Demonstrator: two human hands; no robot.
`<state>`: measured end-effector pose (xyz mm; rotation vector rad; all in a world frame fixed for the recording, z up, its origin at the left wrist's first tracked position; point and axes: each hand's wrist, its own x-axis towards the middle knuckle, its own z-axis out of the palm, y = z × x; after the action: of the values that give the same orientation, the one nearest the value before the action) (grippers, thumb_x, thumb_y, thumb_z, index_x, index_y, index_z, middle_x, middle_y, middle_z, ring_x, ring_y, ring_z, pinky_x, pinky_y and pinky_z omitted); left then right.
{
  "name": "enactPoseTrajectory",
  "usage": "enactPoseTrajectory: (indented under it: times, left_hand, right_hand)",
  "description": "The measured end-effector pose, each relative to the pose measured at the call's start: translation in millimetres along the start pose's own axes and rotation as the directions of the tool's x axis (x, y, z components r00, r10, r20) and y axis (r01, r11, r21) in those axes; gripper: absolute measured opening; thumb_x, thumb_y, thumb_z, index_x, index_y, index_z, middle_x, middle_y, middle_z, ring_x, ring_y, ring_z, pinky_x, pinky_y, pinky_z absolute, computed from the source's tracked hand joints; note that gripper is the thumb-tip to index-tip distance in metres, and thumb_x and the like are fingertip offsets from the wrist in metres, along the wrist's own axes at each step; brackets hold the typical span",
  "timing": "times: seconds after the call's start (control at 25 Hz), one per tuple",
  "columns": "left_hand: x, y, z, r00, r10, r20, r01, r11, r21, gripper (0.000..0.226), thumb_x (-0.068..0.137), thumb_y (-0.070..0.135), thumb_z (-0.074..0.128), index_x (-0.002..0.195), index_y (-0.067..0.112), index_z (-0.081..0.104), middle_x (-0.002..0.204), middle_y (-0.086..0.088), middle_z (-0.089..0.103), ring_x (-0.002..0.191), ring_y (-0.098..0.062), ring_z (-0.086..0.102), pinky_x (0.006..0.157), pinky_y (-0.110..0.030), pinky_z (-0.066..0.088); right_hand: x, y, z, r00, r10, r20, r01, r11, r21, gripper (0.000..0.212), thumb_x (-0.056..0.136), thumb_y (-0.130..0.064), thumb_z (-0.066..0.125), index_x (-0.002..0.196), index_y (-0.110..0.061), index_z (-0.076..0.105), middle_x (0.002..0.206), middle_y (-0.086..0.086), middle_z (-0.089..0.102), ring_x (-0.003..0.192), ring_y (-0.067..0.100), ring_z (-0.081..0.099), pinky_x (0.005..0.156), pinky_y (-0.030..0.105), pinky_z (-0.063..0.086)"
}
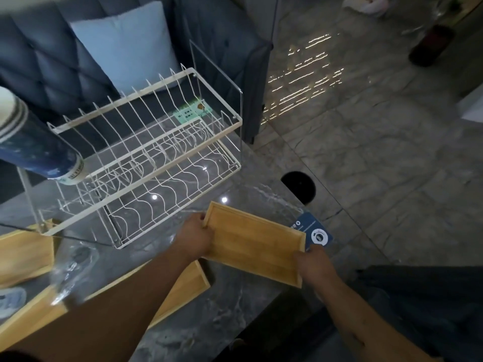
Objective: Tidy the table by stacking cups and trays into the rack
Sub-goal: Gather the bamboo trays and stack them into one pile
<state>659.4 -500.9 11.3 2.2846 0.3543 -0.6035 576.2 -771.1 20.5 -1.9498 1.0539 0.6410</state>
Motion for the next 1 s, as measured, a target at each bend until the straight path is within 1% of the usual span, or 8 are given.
enactPoseTrajectory:
  times: [0.08, 0.2, 0.36, 0.44, 0.52, 0.68, 0.88, 1.0]
  left_hand:
    - [-13, -11, -7, 0.997, -0.051, -0.053, 0.048, 0.997, -0.056, 0.019, 0.097, 0.019, 0.053, 0.113, 0.010, 0.058, 0.096, -0.008, 0.066, 0.084, -0.024, 0.065, 0.069, -0.035, 0.046]
    - [-37, -43, -29, 0.976, -0.180, -0.119, 0.170, 0.981, -0.090, 0.020, 0.101, 0.025, 0.047, 0.102, 0.008, 0.057, 0.093, -0.013, 0.065, 0.084, -0.028, 0.063, 0.075, -0.039, 0.050]
    - [-70, -111, -68, 0.944, -0.287, -0.163, 0.301, 0.951, 0.071, 0.032, 0.102, 0.028, 0.048, 0.099, 0.004, 0.070, 0.106, -0.020, 0.072, 0.102, -0.037, 0.066, 0.088, -0.040, 0.053]
    - [-86, -143, -81, 0.920, -0.346, -0.187, 0.361, 0.931, 0.051, 0.035, 0.100, 0.032, 0.051, 0.096, 0.006, 0.074, 0.102, -0.017, 0.075, 0.099, -0.035, 0.068, 0.088, -0.040, 0.054]
    - [-100, -167, -90, 0.882, -0.415, -0.224, 0.429, 0.903, 0.013, 0.035, 0.098, 0.036, 0.051, 0.099, 0.012, 0.076, 0.101, -0.012, 0.076, 0.097, -0.032, 0.070, 0.087, -0.038, 0.056]
    - [-115, -199, -98, 0.794, -0.528, -0.303, 0.534, 0.843, -0.069, 0.033, 0.095, 0.035, 0.055, 0.119, 0.023, 0.073, 0.116, -0.009, 0.075, 0.107, -0.030, 0.068, 0.086, -0.034, 0.051]
    - [-124, -227, -95, 0.731, -0.622, -0.280, 0.570, 0.783, -0.251, 0.020, 0.082, 0.023, 0.062, 0.094, 0.020, 0.078, 0.092, -0.008, 0.076, 0.089, -0.030, 0.069, 0.073, -0.034, 0.053]
    - [-127, -236, -94, 0.704, -0.657, -0.270, 0.600, 0.753, -0.269, 0.015, 0.080, 0.022, 0.061, 0.084, 0.018, 0.075, 0.082, -0.008, 0.073, 0.082, -0.031, 0.068, 0.068, -0.035, 0.053]
  right_hand:
    - [-4, -8, -2, 0.998, -0.067, -0.010, 0.066, 0.994, -0.085, 0.024, 0.091, -0.011, 0.052, 0.113, -0.005, 0.058, 0.107, 0.013, 0.063, 0.085, 0.022, 0.059, 0.069, 0.035, 0.050]
    - [-13, -29, 12, 0.982, -0.186, 0.045, 0.191, 0.952, -0.239, 0.011, 0.092, -0.010, 0.051, 0.099, -0.011, 0.059, 0.112, 0.015, 0.065, 0.084, 0.022, 0.056, 0.076, 0.033, 0.042]
    - [-28, -59, 59, 0.935, -0.302, 0.185, 0.350, 0.868, -0.351, 0.029, 0.091, -0.014, 0.056, 0.117, -0.015, 0.068, 0.117, 0.013, 0.070, 0.098, 0.028, 0.063, 0.081, 0.030, 0.043]
    - [-38, -72, 84, 0.908, -0.334, 0.254, 0.414, 0.812, -0.411, 0.033, 0.087, -0.015, 0.059, 0.118, -0.012, 0.070, 0.117, 0.014, 0.073, 0.101, 0.029, 0.067, 0.085, 0.029, 0.049]
    - [-46, -84, 110, 0.890, -0.336, 0.307, 0.445, 0.788, -0.426, 0.037, 0.085, -0.016, 0.063, 0.121, -0.012, 0.069, 0.118, 0.014, 0.073, 0.107, 0.031, 0.067, 0.092, 0.035, 0.053]
    - [-58, -98, 150, 0.871, -0.342, 0.353, 0.479, 0.754, -0.450, 0.035, 0.089, -0.015, 0.061, 0.124, -0.013, 0.063, 0.124, 0.012, 0.069, 0.111, 0.031, 0.065, 0.083, 0.031, 0.044]
    - [-64, -108, 181, 0.857, -0.394, 0.332, 0.515, 0.683, -0.518, 0.031, 0.091, -0.012, 0.061, 0.121, -0.010, 0.063, 0.122, 0.012, 0.069, 0.110, 0.031, 0.064, 0.081, 0.029, 0.043]
    - [-68, -110, 192, 0.852, -0.410, 0.326, 0.524, 0.652, -0.548, 0.023, 0.091, -0.012, 0.061, 0.114, -0.012, 0.064, 0.115, 0.010, 0.070, 0.103, 0.029, 0.065, 0.078, 0.030, 0.044]
